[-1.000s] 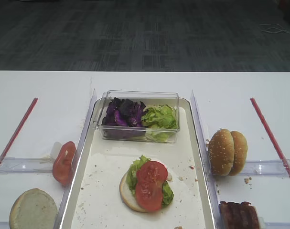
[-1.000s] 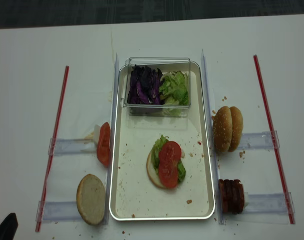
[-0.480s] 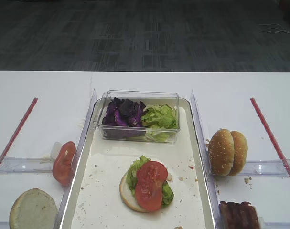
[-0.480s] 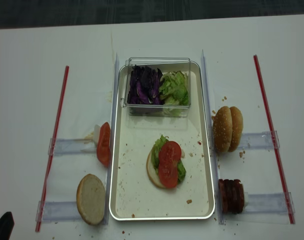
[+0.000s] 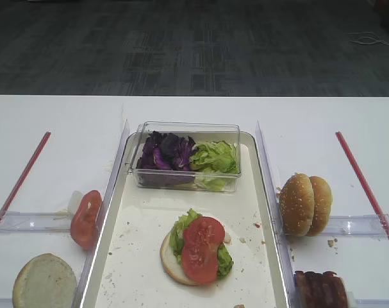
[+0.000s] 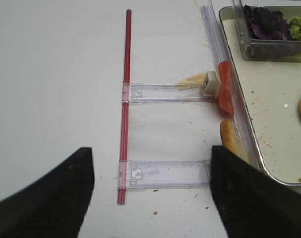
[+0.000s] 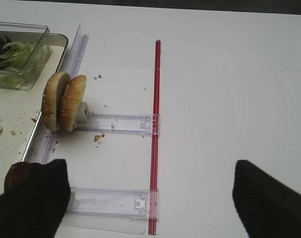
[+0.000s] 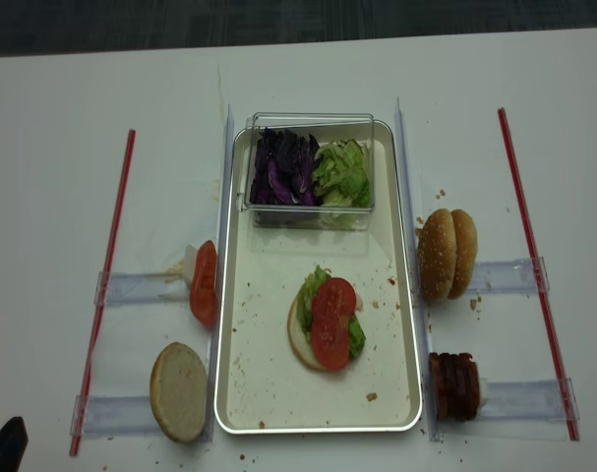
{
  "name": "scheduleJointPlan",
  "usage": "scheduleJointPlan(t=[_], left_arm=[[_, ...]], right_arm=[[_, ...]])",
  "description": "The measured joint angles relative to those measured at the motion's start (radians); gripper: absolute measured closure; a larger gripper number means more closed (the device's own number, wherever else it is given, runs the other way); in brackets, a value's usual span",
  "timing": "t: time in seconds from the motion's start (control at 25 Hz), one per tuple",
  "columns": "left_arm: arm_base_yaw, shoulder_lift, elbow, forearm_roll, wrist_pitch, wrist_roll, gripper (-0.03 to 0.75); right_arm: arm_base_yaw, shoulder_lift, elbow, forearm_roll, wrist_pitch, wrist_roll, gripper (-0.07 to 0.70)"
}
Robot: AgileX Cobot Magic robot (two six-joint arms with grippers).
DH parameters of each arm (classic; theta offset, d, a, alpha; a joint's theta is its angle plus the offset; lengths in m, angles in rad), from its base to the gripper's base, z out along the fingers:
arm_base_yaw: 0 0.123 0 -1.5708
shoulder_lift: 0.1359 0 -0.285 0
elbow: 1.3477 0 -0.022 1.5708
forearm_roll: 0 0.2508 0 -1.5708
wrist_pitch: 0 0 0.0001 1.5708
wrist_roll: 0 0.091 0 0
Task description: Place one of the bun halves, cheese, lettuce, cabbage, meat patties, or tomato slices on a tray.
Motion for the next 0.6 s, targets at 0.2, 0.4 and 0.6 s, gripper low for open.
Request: scheduleJointPlan(t=[0.2,0.4,0.6], left_arm=[[0.000,0.000,0.000,0.000,0.000,0.000,0.225],[0.000,0.000,0.000,0.000,0.000,0.000,0.225],[0.000,0.000,0.000,0.000,0.000,0.000,0.225]], right_arm=[[0.000,0.000,0.000,0.000,0.000,0.000,-0.058],[0.000,0.000,0.000,0.000,0.000,0.000,-0.058],[0.000,0.000,0.000,0.000,0.000,0.000,-0.058]])
